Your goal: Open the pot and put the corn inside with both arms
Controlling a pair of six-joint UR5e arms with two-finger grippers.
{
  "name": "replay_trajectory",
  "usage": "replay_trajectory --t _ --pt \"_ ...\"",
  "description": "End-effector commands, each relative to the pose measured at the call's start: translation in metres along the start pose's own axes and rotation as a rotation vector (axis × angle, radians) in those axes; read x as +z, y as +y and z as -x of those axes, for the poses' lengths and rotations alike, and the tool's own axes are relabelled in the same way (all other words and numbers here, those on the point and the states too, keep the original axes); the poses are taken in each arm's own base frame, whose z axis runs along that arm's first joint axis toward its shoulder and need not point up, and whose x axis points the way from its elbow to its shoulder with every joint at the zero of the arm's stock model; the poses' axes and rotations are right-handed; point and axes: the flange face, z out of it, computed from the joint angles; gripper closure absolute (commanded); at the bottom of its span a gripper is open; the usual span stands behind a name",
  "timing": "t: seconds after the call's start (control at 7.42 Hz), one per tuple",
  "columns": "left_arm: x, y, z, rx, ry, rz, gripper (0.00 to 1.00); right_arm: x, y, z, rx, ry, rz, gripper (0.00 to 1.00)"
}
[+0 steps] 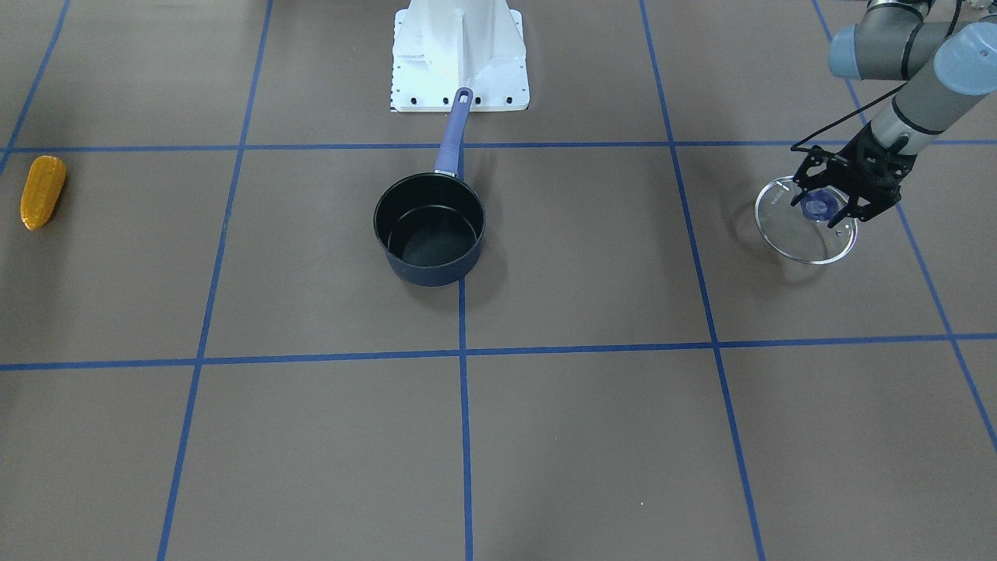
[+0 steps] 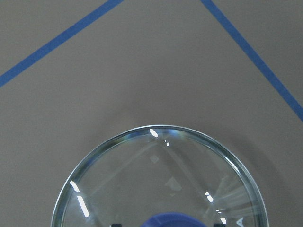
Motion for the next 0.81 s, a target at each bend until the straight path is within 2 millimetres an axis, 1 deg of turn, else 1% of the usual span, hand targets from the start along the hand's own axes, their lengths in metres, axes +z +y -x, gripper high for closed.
replay_trajectory --t 0.0,0.13,0.4,0.54,0.67 --pt "0.009 0.001 0.006 -0.001 -0.003 0.002 0.33 0.0 0.0 0.0 0.0 0.0 0.0 0.0" --pt "0.009 0.001 0.005 0.0 -0.004 0.003 0.02 0.0 -0.001 0.0 -0.002 0.001 -0.001 0.0" --pt "0.011 0.003 0.008 -0.008 -0.005 0.007 0.01 0.0 0.0 0.001 -0.003 -0.001 -0.001 0.0" --pt "0.008 0.001 0.007 -0.009 -0.002 0.004 0.01 -0.001 -0.001 0.002 -0.004 -0.001 -0.002 0.0" --pt "-0.005 -0.002 0.018 -0.035 -0.014 -0.012 0.01 -0.001 -0.001 0.002 -0.005 -0.001 -0.003 0.0"
